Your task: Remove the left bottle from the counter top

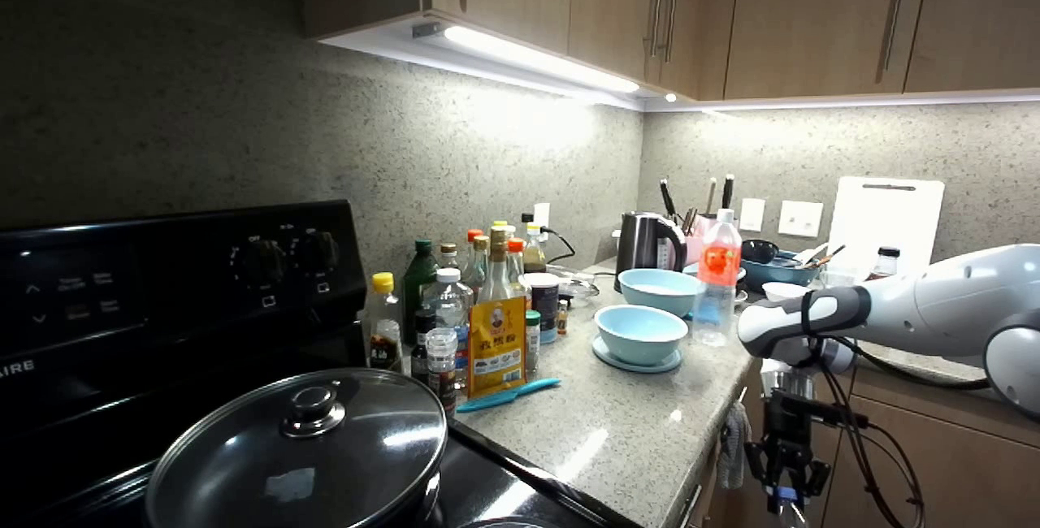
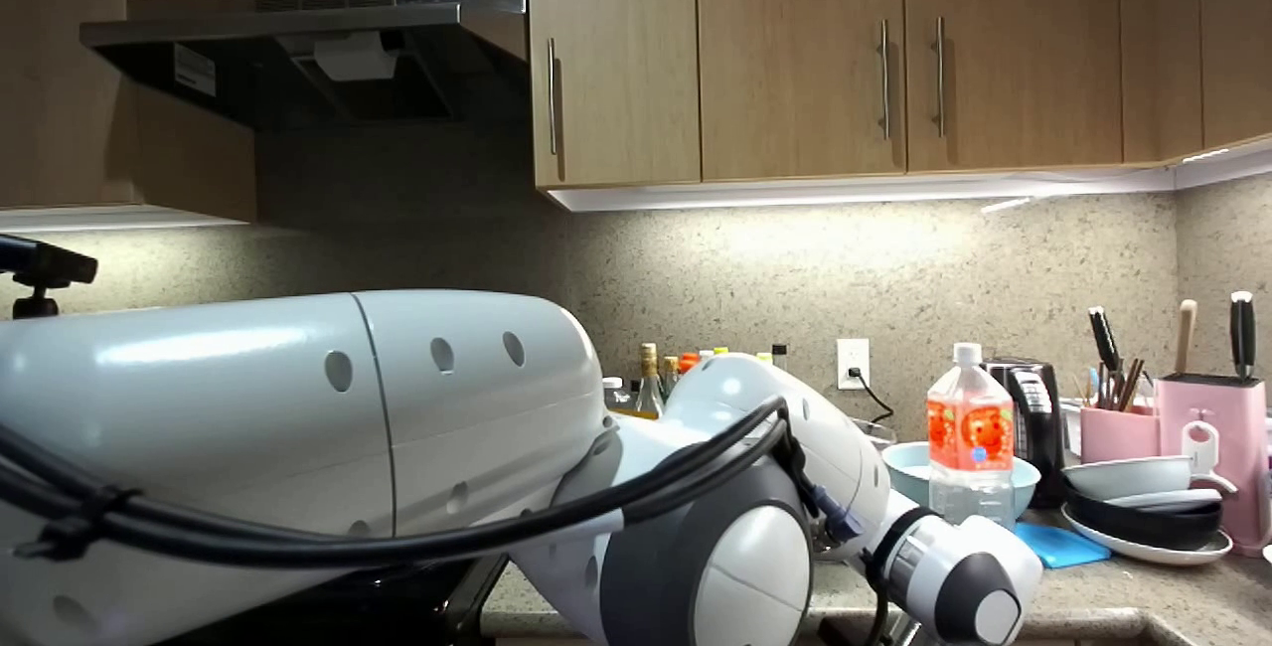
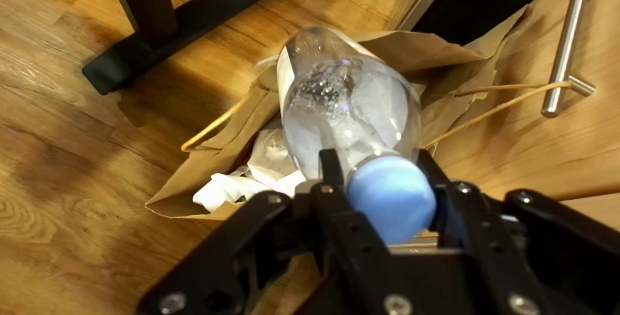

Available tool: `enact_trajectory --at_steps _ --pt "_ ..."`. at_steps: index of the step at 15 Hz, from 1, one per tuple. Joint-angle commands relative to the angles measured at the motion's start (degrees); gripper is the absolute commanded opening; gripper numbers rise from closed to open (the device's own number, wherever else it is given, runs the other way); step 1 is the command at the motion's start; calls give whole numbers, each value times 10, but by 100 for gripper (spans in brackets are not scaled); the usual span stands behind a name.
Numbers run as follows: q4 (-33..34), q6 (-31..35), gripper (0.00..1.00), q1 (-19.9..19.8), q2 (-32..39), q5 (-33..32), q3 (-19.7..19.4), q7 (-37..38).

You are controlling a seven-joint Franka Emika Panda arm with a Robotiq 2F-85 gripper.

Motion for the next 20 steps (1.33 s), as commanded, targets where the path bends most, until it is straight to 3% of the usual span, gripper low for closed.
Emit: enact_trajectory --at_steps 1,12,20 --pt "-29 22 14 0 0 -3 1 -10" --pt "-52 129 14 7 0 20 13 18" --pt "25 56 14 25 -1 13 23 28"
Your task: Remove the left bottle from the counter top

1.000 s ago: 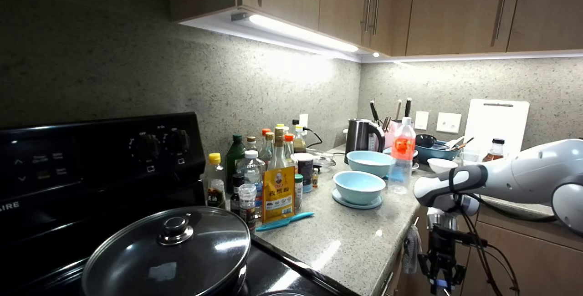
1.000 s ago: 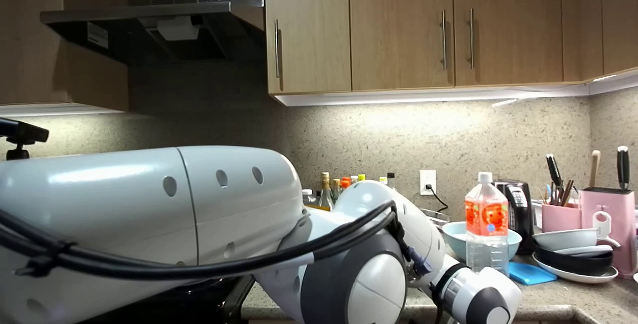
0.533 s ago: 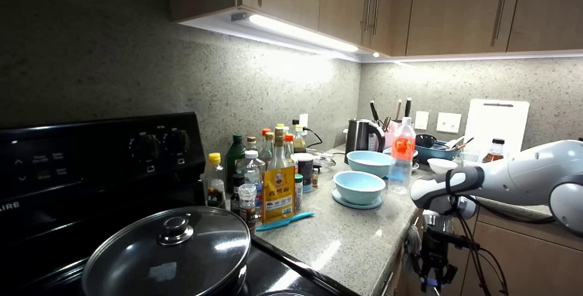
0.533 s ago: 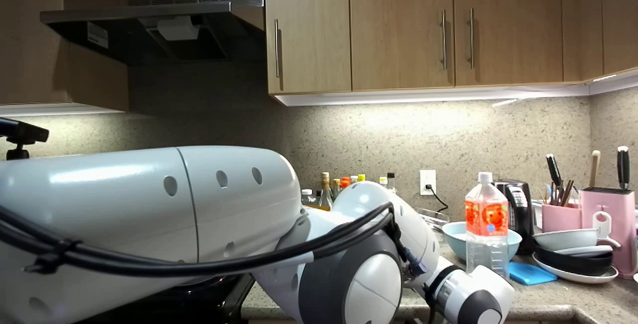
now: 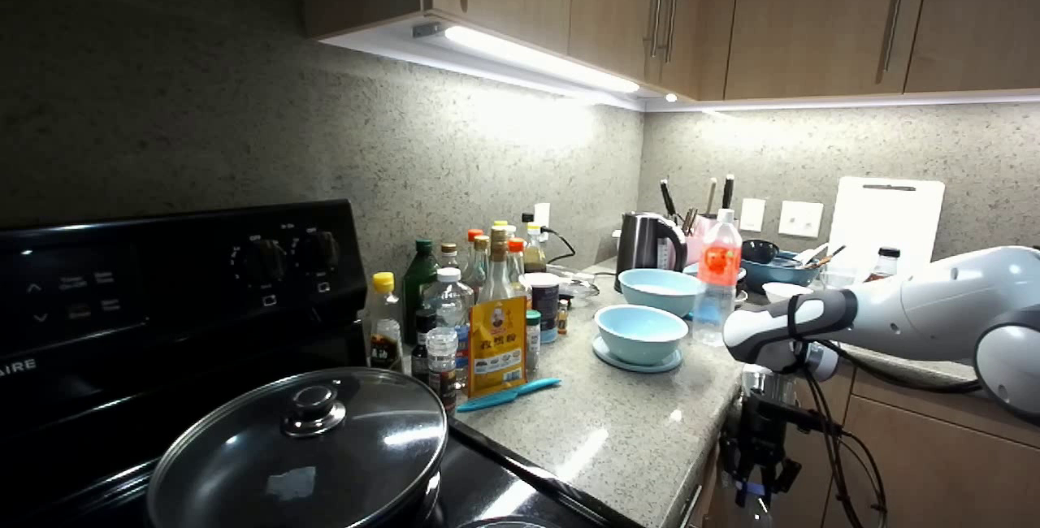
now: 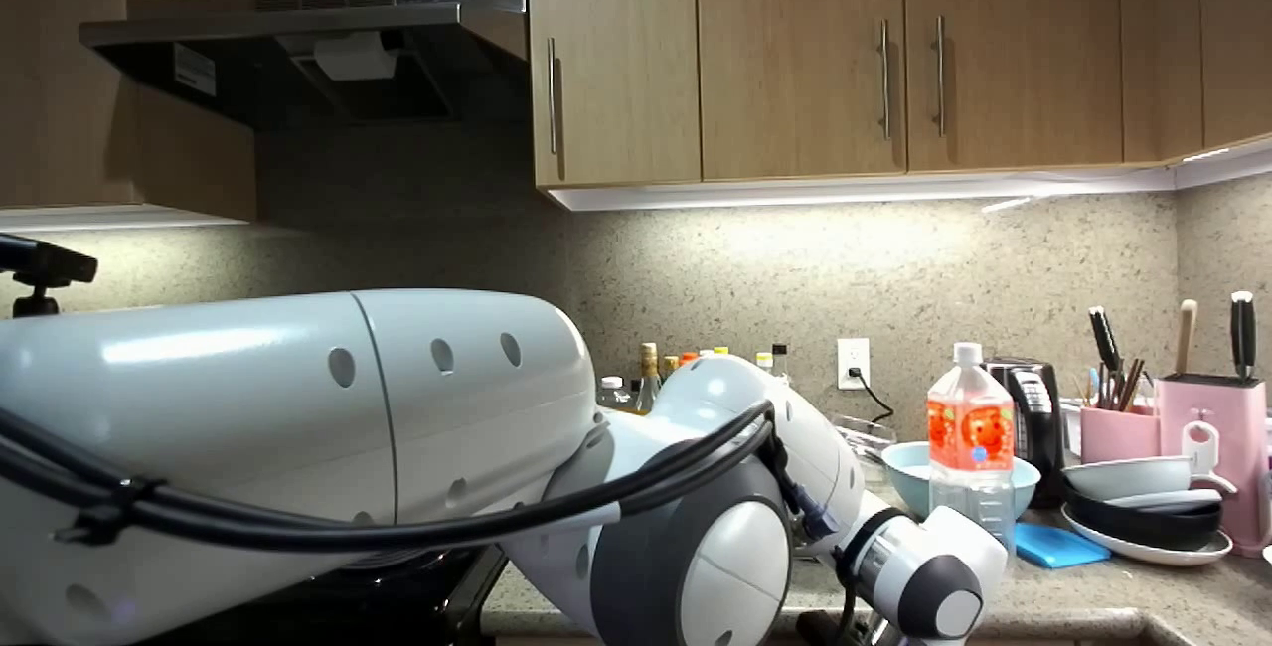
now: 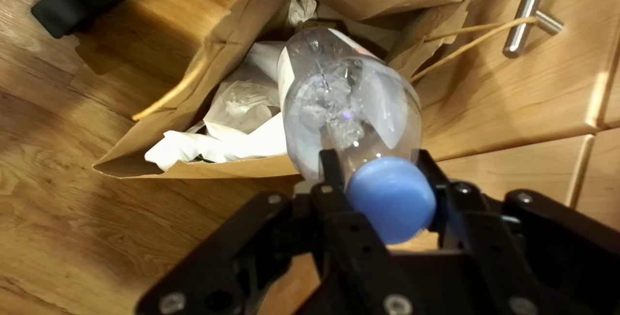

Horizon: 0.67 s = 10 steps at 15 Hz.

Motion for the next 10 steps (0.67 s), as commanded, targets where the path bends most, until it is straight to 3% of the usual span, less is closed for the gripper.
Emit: enact_trajectory --at_steps 1,2,3,8,9,10 --pt "32 -53 14 6 -10 1 4 21" --pt "39 -70 14 5 -12 0 1 26" --pt "24 -46 39 -2 -3 0 -1 2" --pt "41 -65 39 1 -9 -1 0 10" --pt "41 -65 14 1 -9 -1 0 10" --pt "39 -66 14 0 -9 1 1 11"
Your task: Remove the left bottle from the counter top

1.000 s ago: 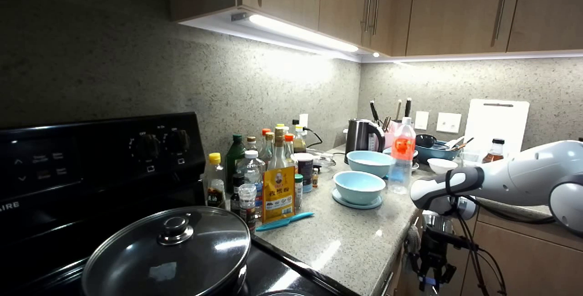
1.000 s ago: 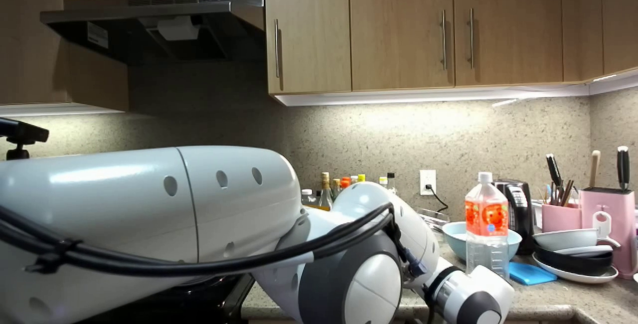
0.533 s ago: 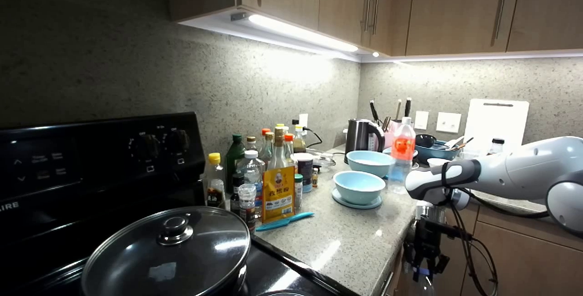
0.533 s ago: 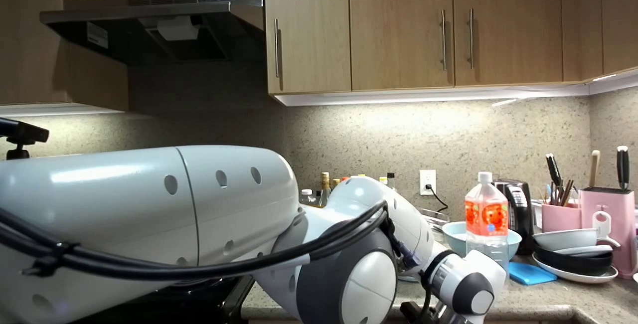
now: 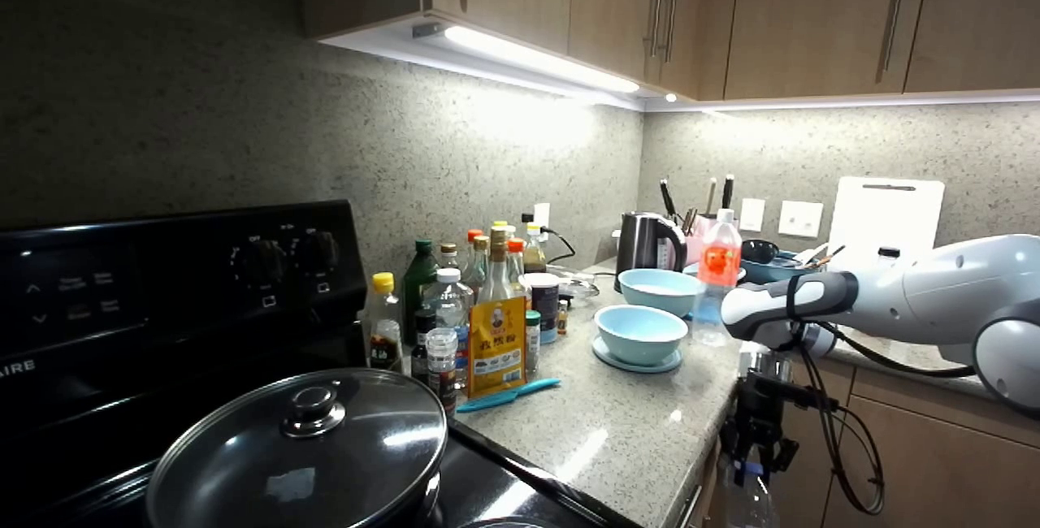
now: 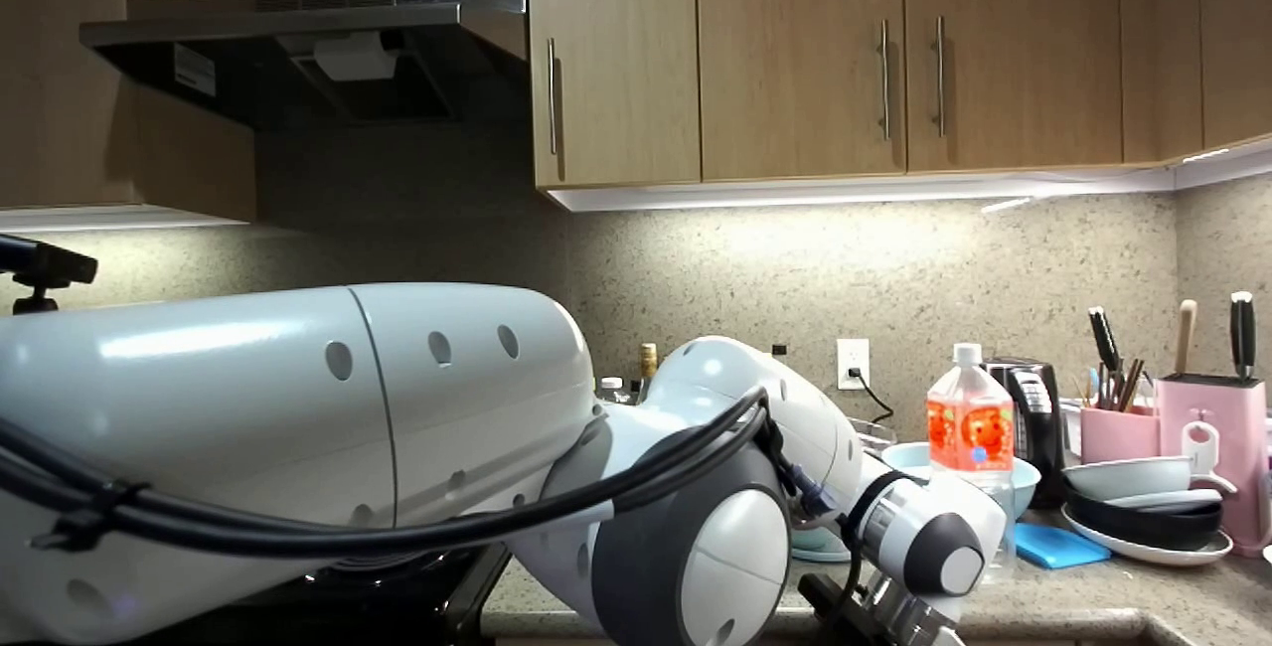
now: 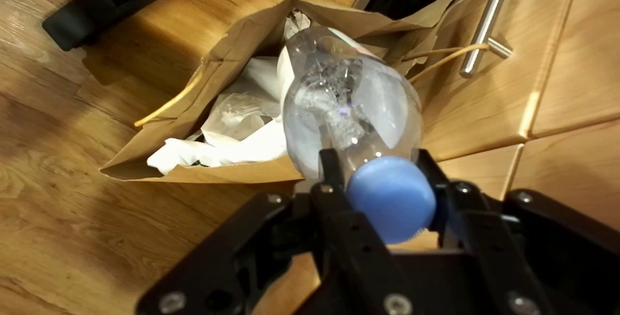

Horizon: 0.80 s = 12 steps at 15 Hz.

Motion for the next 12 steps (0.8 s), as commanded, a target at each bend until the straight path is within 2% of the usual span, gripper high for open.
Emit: enact_trajectory --at_steps 1,8,9,10,12 --pt "-1 -2 14 -2 0 1 2 0" --pt "-3 -11 14 -12 4 2 2 -3" --pt "-2 -14 21 -12 5 1 1 -3" --pt "-1 -11 64 -13 5 2 2 -1" --pt "-1 -10 71 -13 5 0 -1 -2"
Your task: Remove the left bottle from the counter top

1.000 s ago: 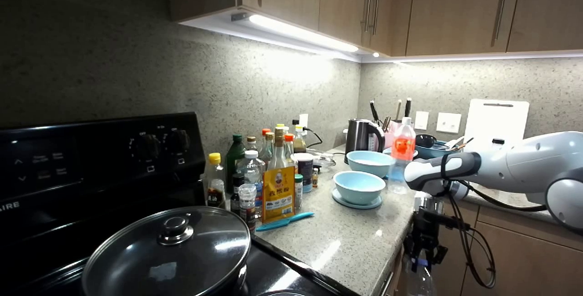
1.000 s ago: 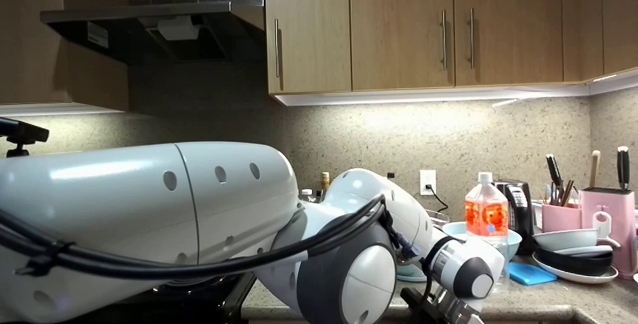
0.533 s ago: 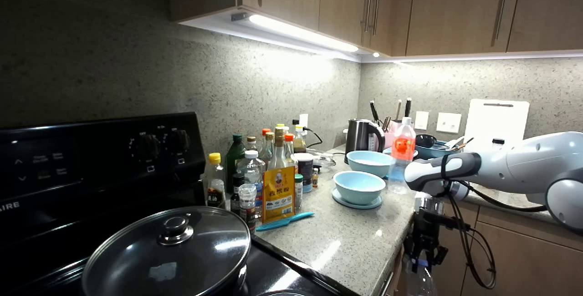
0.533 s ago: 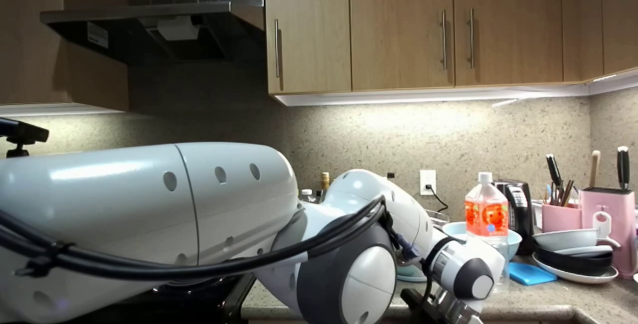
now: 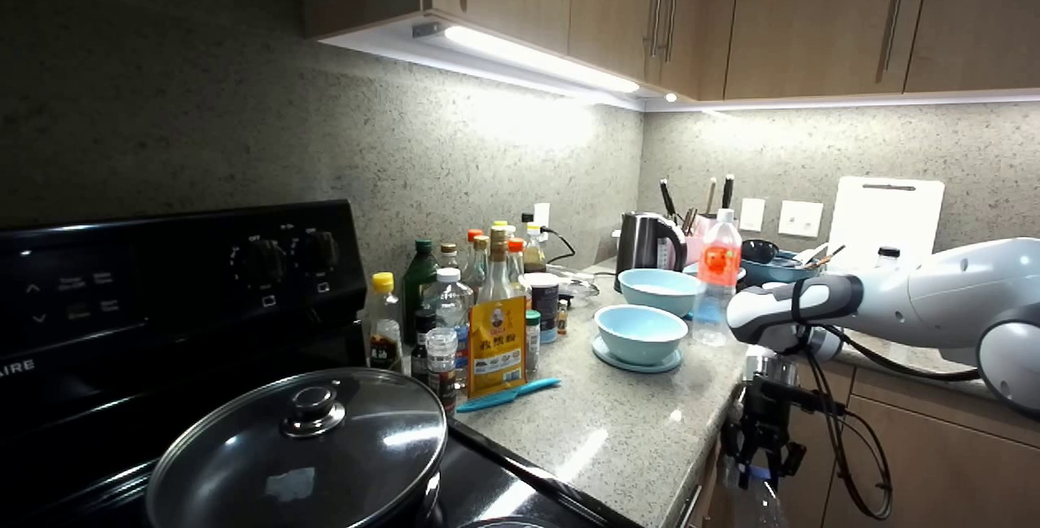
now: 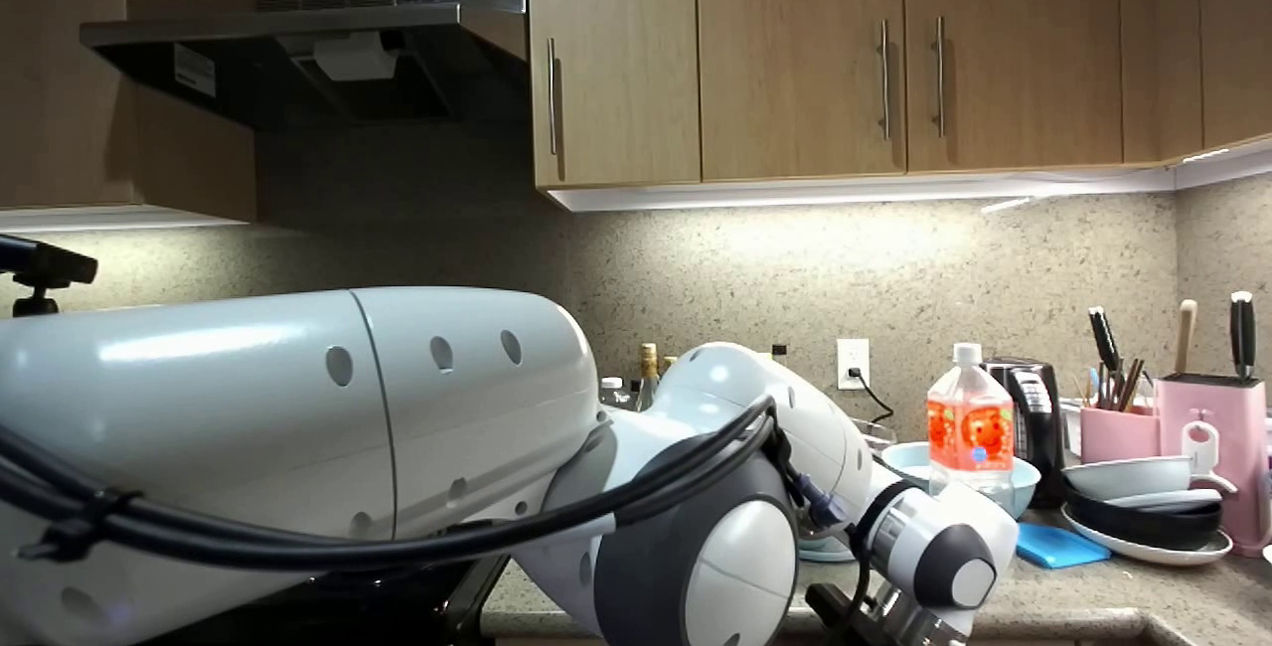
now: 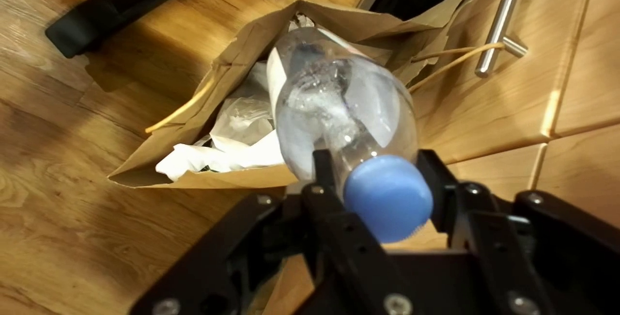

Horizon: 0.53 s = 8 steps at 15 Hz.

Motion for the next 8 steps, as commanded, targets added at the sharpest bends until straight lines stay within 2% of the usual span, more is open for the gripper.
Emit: enact_trajectory --at_steps 1,4,8 --pt "2 -2 53 0 0 0 -1 0" --pt "2 -2 70 0 0 -1 -2 0" --pt "2 -2 71 0 0 -1 -2 0"
